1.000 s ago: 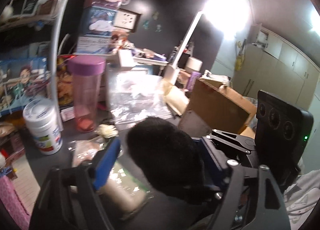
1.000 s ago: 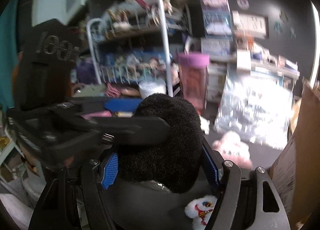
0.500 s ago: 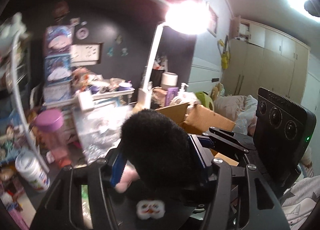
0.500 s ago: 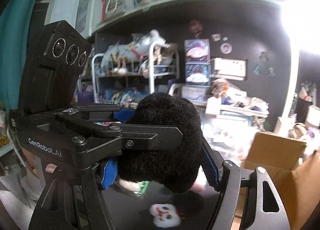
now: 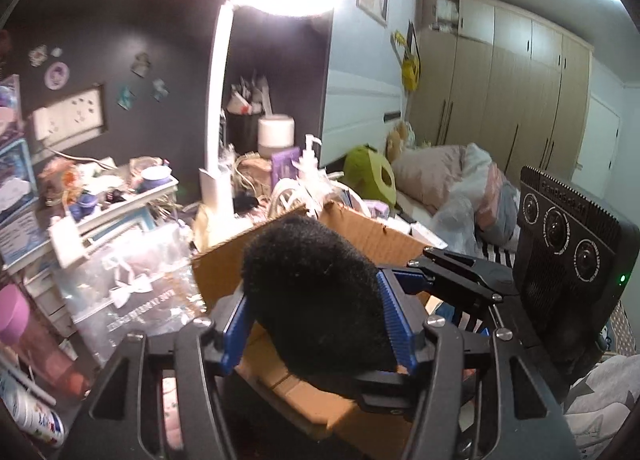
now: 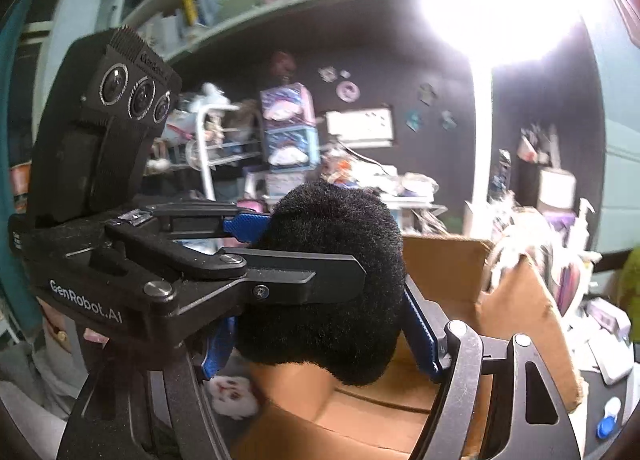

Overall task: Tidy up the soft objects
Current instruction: 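Carry the black plush with the right tool into the cardboard box and release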

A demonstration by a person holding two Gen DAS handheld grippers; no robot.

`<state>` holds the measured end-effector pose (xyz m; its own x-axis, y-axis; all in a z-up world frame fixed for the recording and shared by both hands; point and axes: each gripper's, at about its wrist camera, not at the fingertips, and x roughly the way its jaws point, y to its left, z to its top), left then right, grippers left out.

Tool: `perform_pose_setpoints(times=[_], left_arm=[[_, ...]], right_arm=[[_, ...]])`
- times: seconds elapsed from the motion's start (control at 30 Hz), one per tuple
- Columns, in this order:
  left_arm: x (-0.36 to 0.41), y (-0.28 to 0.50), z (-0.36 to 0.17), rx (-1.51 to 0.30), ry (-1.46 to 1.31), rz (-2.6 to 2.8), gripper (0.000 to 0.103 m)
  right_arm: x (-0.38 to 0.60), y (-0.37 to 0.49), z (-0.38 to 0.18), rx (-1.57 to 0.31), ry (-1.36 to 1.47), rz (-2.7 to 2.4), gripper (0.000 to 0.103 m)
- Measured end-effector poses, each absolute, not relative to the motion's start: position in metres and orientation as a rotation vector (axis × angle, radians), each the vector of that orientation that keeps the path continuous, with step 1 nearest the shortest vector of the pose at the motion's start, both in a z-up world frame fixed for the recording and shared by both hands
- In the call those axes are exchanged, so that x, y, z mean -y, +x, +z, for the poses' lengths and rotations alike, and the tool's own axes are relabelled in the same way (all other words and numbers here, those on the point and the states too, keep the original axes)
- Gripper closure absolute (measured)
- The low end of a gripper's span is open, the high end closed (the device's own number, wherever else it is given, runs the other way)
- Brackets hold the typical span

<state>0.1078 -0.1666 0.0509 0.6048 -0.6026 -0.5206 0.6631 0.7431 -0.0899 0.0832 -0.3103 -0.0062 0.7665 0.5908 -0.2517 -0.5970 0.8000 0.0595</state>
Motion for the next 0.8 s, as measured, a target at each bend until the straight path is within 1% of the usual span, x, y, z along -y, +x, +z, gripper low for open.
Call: perform_pose_setpoints(times=[0.17, 0.23, 0.3, 0.33, 0.4, 0.47, 0.53, 0.6, 0.8], left_arm=[[0.187, 0.132, 0.038, -0.658, 0.124, -0.749, 0.047], [0.192, 0.135, 0.036, -0.678, 0.13, -0.749, 0.045], [0.197, 0.136, 0.034, -0.69, 0.151, -0.739, 0.037], [0.198, 0.135, 0.034, -0.69, 0.161, -0.732, 0.035], [0.198, 0.133, 0.035, -0.682, 0.168, -0.725, 0.03], [0.192, 0.13, 0.038, -0.667, 0.161, -0.721, 0.026], [0.183, 0.125, 0.043, -0.645, 0.145, -0.717, 0.026], [0.169, 0.119, 0.05, -0.619, 0.124, -0.711, 0.024], [0.116, 0.095, 0.064, -0.529, 0.04, -0.648, 0.022]], right_arm=[[0.322, 0.104, -0.016, -0.359, -0.036, 0.599, 0.033], [0.325, 0.107, -0.018, -0.38, -0.049, 0.583, 0.032], [0.325, 0.107, -0.021, -0.396, -0.067, 0.569, 0.031], [0.325, 0.107, -0.021, -0.4, -0.079, 0.567, 0.03], [0.325, 0.107, -0.022, -0.407, -0.099, 0.563, 0.029], [0.323, 0.105, -0.022, -0.409, -0.113, 0.55, 0.023], [0.322, 0.101, -0.02, -0.4, -0.118, 0.547, 0.017], [0.321, 0.097, -0.018, -0.393, -0.113, 0.545, 0.014], [0.309, 0.077, -0.003, -0.334, -0.109, 0.562, 0.014]])
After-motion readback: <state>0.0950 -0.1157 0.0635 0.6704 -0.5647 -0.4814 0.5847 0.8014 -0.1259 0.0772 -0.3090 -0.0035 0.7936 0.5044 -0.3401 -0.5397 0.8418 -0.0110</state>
